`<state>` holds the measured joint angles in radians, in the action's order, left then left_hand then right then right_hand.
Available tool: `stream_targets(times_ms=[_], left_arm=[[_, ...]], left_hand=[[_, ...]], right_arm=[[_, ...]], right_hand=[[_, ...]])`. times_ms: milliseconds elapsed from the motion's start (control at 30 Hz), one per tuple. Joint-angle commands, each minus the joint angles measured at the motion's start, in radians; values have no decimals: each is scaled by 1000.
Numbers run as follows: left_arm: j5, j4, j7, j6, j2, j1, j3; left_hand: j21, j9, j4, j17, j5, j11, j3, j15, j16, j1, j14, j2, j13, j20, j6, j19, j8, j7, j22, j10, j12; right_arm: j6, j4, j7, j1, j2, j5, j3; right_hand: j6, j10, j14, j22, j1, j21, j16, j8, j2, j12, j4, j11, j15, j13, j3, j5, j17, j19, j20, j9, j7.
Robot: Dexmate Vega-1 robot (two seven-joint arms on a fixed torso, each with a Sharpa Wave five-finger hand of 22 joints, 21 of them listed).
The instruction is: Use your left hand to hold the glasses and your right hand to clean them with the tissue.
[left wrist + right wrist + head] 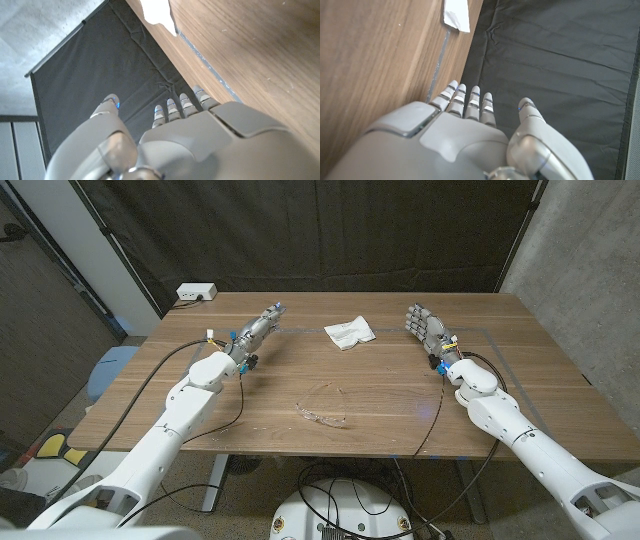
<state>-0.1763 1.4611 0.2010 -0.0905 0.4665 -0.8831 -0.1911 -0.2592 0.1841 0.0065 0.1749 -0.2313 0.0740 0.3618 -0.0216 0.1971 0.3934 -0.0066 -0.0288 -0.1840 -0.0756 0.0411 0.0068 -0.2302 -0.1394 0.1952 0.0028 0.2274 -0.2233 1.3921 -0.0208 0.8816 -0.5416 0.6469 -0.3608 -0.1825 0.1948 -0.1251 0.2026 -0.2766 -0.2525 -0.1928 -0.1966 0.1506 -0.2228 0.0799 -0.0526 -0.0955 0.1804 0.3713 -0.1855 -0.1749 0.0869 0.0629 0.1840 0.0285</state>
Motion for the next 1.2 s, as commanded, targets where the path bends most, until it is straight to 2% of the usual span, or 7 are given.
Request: stream_targets(times_ms=[33, 633, 967, 1100, 1200], left_arm=[[125, 73, 88, 11, 51, 6, -3], [228, 209, 210, 4, 186, 10, -33], [275, 276, 260, 9, 261, 18, -52], [301, 295, 275, 5, 287, 25, -66], [336, 323, 285, -5, 315, 32, -79]], left_hand=[[-7, 3, -15, 4, 3, 3, 1, 0, 7, 19, 18, 1, -5, -14, -24, 7, -11, 2, 3, 12, 7], [-3, 5, -50, 8, 13, 3, 1, 0, 0, 68, 28, 16, -6, -31, -150, 3, -42, 16, 7, 64, 11], [-4, 7, -72, 10, 17, 7, -1, -5, 5, 102, 55, 24, -8, -33, -260, 9, -67, 23, 9, 132, 21], [-5, 7, -78, 10, 17, 12, 0, -8, 6, 111, 60, 27, -8, -34, -273, 12, -69, 27, 9, 139, 21], [-4, 7, -82, 10, 17, 3, 0, -6, 4, 117, 57, 30, -9, -35, -274, 12, -68, 25, 9, 144, 21]], right_arm=[[14, 61, 42, 40, -9, -11, 1], [55, 74, 63, -31, -27, -108, -48], [135, 126, 121, -59, -44, -194, -89], [181, 157, 153, -65, -53, -232, -106], [212, 178, 176, -68, -51, -251, -116]], right_hand=[[-14, 10, -15, 3, -4, -2, -3, -6, -7, -9, -3, -1, -2, 3, -4, -3, -3, 3, 9, 3, -4], [-36, 36, -35, 5, -10, -4, -3, -10, -7, -15, 1, -2, -4, 3, 1, -5, -1, 9, 10, 3, -1], [-52, 55, -49, 6, -23, -7, -3, -12, 0, -20, 8, 6, 8, 3, 11, -7, 0, 16, 9, 3, 2], [-57, 62, -56, 6, -32, -9, -4, -12, 8, -21, 11, 11, 12, 3, 17, -9, 0, 21, 5, 3, 5], [-63, 67, -62, 7, -38, -11, -5, -13, 17, -21, 10, 14, 20, 3, 23, -11, -1, 26, -3, 3, 6]])
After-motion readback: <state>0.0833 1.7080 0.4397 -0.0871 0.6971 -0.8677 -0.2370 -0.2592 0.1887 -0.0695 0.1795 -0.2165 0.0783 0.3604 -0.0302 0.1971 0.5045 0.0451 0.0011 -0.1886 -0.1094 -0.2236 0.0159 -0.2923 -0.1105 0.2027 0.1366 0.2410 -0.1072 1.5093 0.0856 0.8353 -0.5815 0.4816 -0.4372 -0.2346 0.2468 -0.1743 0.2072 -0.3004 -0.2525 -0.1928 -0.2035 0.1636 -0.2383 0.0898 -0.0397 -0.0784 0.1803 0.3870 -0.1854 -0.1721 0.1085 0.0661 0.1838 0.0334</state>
